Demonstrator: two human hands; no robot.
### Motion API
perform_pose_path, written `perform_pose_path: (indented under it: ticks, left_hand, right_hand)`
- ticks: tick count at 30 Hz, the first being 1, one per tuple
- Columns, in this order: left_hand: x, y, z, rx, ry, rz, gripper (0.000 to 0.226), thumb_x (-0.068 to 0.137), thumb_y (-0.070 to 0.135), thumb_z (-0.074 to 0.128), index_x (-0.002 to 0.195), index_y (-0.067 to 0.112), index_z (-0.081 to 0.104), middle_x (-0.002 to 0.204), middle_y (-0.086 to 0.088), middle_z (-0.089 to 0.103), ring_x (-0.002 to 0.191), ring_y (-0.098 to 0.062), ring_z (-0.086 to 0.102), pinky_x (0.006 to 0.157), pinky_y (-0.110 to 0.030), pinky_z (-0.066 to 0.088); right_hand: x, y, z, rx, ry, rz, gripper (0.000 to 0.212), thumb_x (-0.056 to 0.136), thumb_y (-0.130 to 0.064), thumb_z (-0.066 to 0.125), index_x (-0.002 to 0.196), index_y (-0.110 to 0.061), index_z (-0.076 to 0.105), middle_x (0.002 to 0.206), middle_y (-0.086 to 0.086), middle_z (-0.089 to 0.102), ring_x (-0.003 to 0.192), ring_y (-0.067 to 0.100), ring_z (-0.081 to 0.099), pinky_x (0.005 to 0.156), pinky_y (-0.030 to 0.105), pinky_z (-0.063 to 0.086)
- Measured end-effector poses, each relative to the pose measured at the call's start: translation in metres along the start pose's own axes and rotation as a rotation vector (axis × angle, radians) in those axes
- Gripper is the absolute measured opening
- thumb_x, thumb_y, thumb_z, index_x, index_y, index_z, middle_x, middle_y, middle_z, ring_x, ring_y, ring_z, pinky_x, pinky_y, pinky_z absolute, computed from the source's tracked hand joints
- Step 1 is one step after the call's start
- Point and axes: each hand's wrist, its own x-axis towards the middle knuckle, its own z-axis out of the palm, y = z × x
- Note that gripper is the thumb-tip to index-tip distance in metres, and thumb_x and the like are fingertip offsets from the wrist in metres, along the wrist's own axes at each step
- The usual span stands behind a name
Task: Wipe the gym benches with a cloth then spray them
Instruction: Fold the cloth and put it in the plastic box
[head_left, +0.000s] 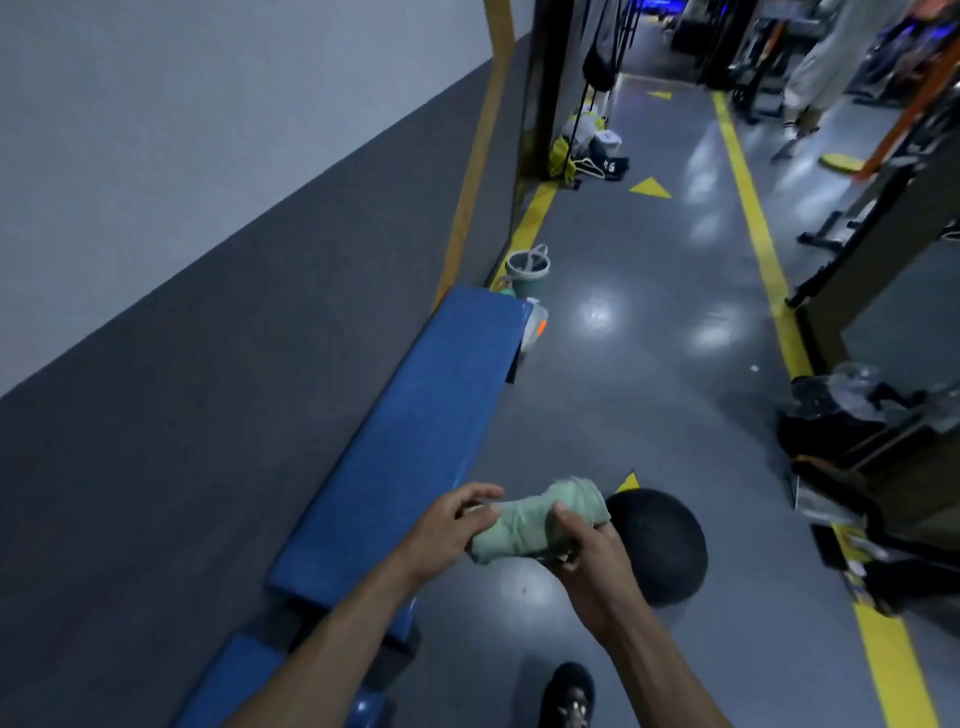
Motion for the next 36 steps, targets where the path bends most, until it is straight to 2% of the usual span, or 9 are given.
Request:
perform_pose_path:
  ticks: [3,7,13,19,22,26,29,34,36]
  left_hand:
    - [0.071,0.033,0.021,0.02,-0.07,0.0,0.044,0.082,0.038,0.074,0.122,0.028,0.061,0.119,-0.004,0.064,0.106,-0.023,0.065,0.083,-0.032,0.056]
    - [0.164,0.066,0.041,0.067,-0.115,-0.012,0.05,0.08,0.03,0.08,0.125,0.024,0.058,0.118,-0.004,0.065,0.104,-0.018,0.066,0.082,-0.035,0.057]
    - [0.277,0.105,0.033,-0.039,-0.025,-0.043,0.054,0.073,0.031,0.084,0.122,0.023,0.061,0.117,-0.007,0.067,0.101,-0.016,0.066,0.087,-0.034,0.056]
    - [0.421,0.139,-0.007,-0.167,0.147,-0.049,0.041,0.081,0.015,0.079,0.119,0.02,0.063,0.11,-0.006,0.066,0.092,-0.013,0.064,0.08,-0.028,0.056]
    - [0.499,0.151,-0.032,-0.191,0.179,-0.055,0.035,0.083,0.012,0.076,0.116,0.019,0.064,0.107,-0.007,0.066,0.091,-0.014,0.064,0.08,-0.032,0.056]
    - [0.595,0.165,-0.061,-0.152,0.174,-0.067,0.03,0.083,0.012,0.077,0.111,0.02,0.068,0.104,-0.008,0.069,0.091,-0.014,0.064,0.08,-0.036,0.056]
    - [0.664,0.175,-0.067,-0.099,0.133,-0.098,0.033,0.08,0.014,0.079,0.111,0.02,0.068,0.108,-0.009,0.069,0.095,-0.013,0.064,0.08,-0.029,0.056]
    - [0.785,0.189,-0.061,-0.062,0.097,-0.104,0.043,0.069,0.034,0.076,0.11,0.023,0.067,0.111,-0.009,0.07,0.101,-0.013,0.065,0.087,-0.031,0.054]
    - [0.833,0.188,-0.056,-0.075,0.123,-0.112,0.039,0.072,0.026,0.073,0.11,0.021,0.065,0.108,-0.009,0.07,0.098,-0.012,0.065,0.086,-0.03,0.054]
  right_hand:
    - [0.061,-0.053,-0.018,0.013,0.024,-0.03,0.034,0.089,-0.01,0.062,0.123,-0.009,0.06,0.119,0.026,0.063,0.109,0.039,0.061,0.077,0.046,0.056]
    - [0.145,-0.124,-0.03,-0.016,0.004,-0.017,0.031,0.094,-0.007,0.056,0.125,-0.005,0.058,0.117,0.028,0.064,0.101,0.038,0.065,0.068,0.041,0.057]
    - [0.261,-0.208,-0.019,-0.092,-0.06,-0.012,0.031,0.092,-0.003,0.058,0.123,-0.001,0.06,0.103,0.018,0.071,0.09,0.03,0.068,0.065,0.038,0.053]
    - [0.399,-0.267,0.013,-0.178,-0.071,-0.019,0.029,0.09,-0.001,0.06,0.118,-0.008,0.063,0.108,0.018,0.071,0.096,0.03,0.068,0.067,0.04,0.056]
    - [0.467,-0.29,0.027,-0.269,-0.035,-0.052,0.028,0.09,-0.004,0.064,0.118,-0.01,0.063,0.107,0.014,0.072,0.096,0.027,0.07,0.071,0.041,0.059]
    - [0.546,-0.324,0.035,-0.391,-0.004,-0.063,0.025,0.088,-0.008,0.069,0.112,-0.014,0.066,0.101,0.012,0.074,0.089,0.024,0.072,0.075,0.046,0.06]
    - [0.599,-0.353,0.032,-0.432,0.036,-0.055,0.023,0.088,-0.006,0.069,0.11,-0.011,0.068,0.096,0.013,0.074,0.08,0.021,0.071,0.07,0.044,0.059]
    - [0.709,-0.402,0.022,-0.434,0.08,-0.057,0.018,0.09,-0.004,0.066,0.107,-0.011,0.067,0.093,0.013,0.074,0.074,0.02,0.069,0.064,0.04,0.055]
    - [0.762,-0.422,0.016,-0.456,0.062,-0.042,0.015,0.091,-0.003,0.064,0.105,-0.009,0.067,0.091,0.013,0.073,0.073,0.019,0.068,0.063,0.039,0.055]
